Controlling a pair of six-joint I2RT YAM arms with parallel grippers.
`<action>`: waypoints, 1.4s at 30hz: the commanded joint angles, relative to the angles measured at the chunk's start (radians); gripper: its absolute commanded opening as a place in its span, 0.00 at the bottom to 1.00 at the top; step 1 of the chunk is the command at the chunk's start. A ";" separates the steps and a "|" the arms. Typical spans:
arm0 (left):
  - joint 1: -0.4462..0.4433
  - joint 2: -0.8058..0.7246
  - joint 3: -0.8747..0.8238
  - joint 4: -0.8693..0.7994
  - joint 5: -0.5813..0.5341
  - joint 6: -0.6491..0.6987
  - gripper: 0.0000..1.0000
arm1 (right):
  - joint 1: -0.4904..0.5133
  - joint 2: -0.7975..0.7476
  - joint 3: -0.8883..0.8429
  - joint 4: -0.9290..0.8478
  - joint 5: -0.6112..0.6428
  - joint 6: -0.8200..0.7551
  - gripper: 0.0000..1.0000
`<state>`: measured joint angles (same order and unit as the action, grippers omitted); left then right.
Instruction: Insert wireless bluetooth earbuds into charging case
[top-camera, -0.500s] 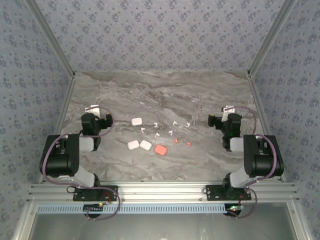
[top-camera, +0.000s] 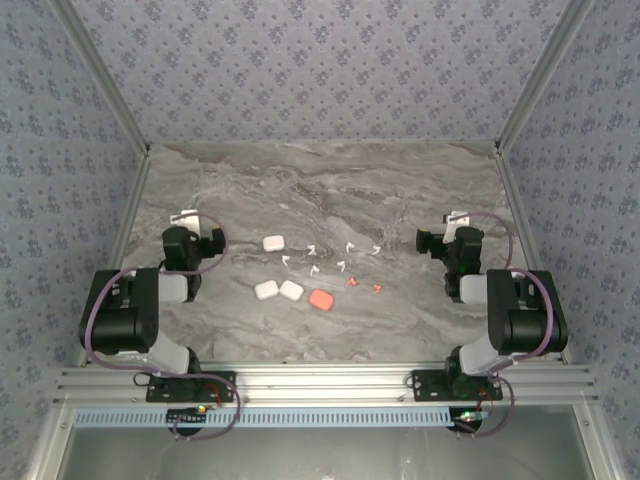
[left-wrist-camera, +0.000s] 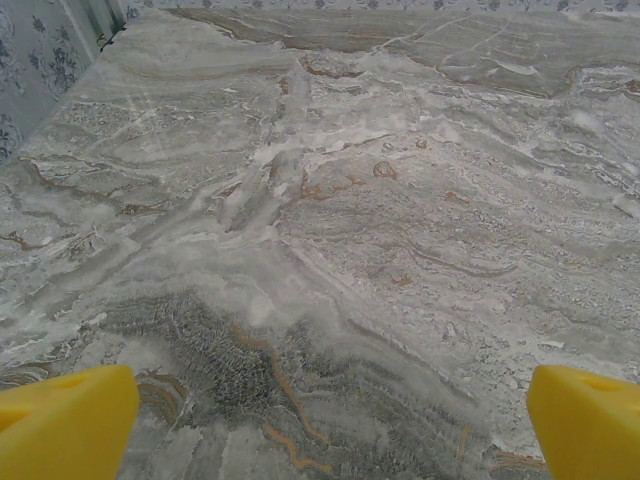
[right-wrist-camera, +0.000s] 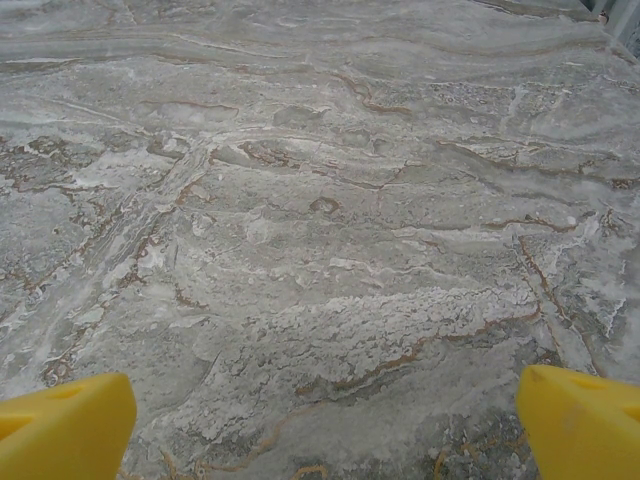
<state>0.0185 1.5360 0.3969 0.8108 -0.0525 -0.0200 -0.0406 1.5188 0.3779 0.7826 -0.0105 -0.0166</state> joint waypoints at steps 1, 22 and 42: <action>0.000 -0.003 0.015 0.001 0.003 -0.009 0.99 | 0.005 0.000 0.018 0.009 0.019 -0.008 1.00; -0.040 -0.572 0.132 -0.719 0.057 -0.462 0.99 | 0.101 -0.395 0.295 -0.795 -0.134 0.065 1.00; -0.183 -0.632 0.020 -0.735 0.125 -0.770 0.99 | 0.898 -0.067 0.570 -1.275 -0.034 0.080 1.00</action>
<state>-0.1539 0.8974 0.4046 0.0555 0.0818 -0.7601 0.8017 1.3949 0.8982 -0.4236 -0.0937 0.0631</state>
